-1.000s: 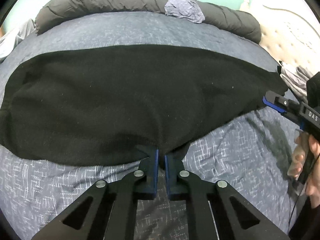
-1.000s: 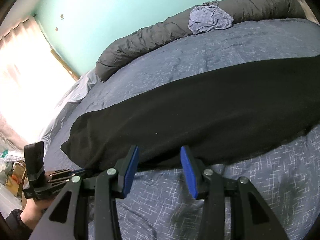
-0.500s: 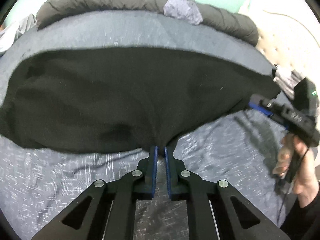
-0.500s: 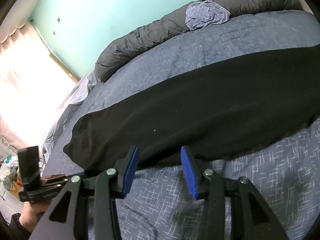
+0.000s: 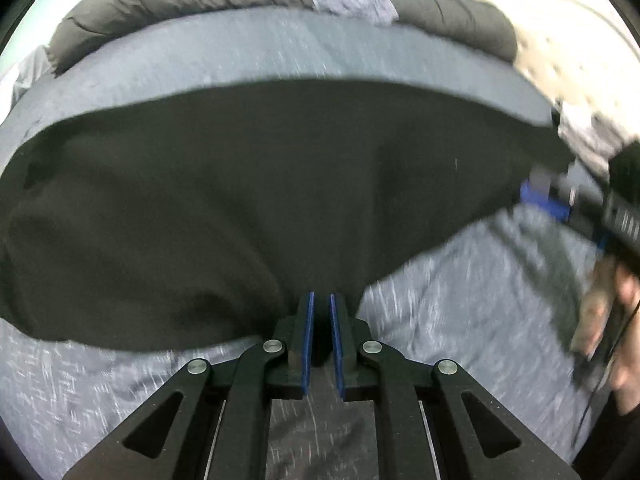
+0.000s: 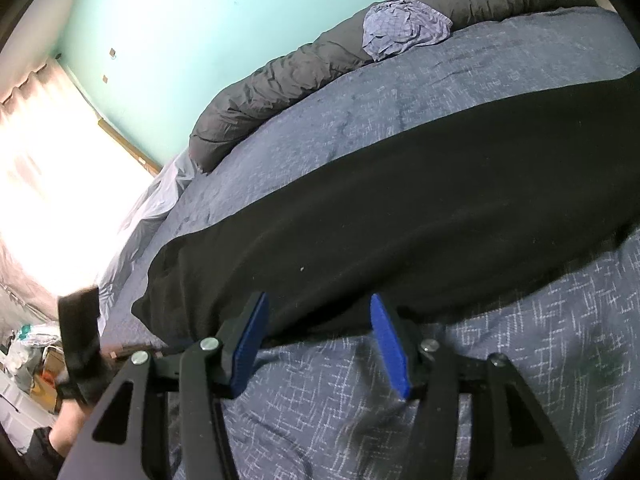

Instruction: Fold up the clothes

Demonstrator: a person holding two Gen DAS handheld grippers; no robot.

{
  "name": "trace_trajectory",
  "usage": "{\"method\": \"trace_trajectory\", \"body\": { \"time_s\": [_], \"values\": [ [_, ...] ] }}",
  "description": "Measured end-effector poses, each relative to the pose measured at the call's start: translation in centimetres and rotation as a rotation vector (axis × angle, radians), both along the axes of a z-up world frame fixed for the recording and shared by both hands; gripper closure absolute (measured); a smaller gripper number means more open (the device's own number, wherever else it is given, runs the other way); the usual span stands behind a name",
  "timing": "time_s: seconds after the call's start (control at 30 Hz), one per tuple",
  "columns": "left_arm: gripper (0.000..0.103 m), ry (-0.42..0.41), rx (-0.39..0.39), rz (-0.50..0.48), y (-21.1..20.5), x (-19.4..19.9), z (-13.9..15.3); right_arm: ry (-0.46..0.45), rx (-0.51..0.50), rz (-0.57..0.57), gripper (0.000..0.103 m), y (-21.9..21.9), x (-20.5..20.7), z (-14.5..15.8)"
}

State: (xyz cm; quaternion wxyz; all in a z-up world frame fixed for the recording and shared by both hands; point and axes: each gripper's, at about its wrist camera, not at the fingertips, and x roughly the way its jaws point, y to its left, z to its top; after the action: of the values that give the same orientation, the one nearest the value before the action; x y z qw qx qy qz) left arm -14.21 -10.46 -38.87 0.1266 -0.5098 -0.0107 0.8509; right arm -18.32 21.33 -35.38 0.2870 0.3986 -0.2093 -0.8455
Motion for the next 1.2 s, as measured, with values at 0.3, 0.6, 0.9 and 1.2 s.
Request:
{"method": "trace_trajectory", "body": {
  "time_s": [0.3, 0.6, 0.9, 1.2],
  "values": [
    [0.094, 0.055, 0.026, 0.040, -0.7, -0.1, 1.8, -0.006, -0.011, -0.003, 0.048, 0.0, -0.1, 0.0],
    [0.094, 0.027, 0.033, 0.056, -1.3, -0.4, 0.4, -0.064, -0.071, 0.042, 0.048, -1.0, -0.2, -1.1],
    [0.094, 0.025, 0.046, 0.059, -2.2, 0.3, 0.0, -0.114, -0.074, 0.069, 0.084, -3.1, -1.6, -2.7],
    [0.094, 0.027, 0.045, 0.060, -2.1, 0.2, 0.1, -0.032, -0.007, 0.041, 0.100, -2.7, -1.2, -1.7]
  ]
}}
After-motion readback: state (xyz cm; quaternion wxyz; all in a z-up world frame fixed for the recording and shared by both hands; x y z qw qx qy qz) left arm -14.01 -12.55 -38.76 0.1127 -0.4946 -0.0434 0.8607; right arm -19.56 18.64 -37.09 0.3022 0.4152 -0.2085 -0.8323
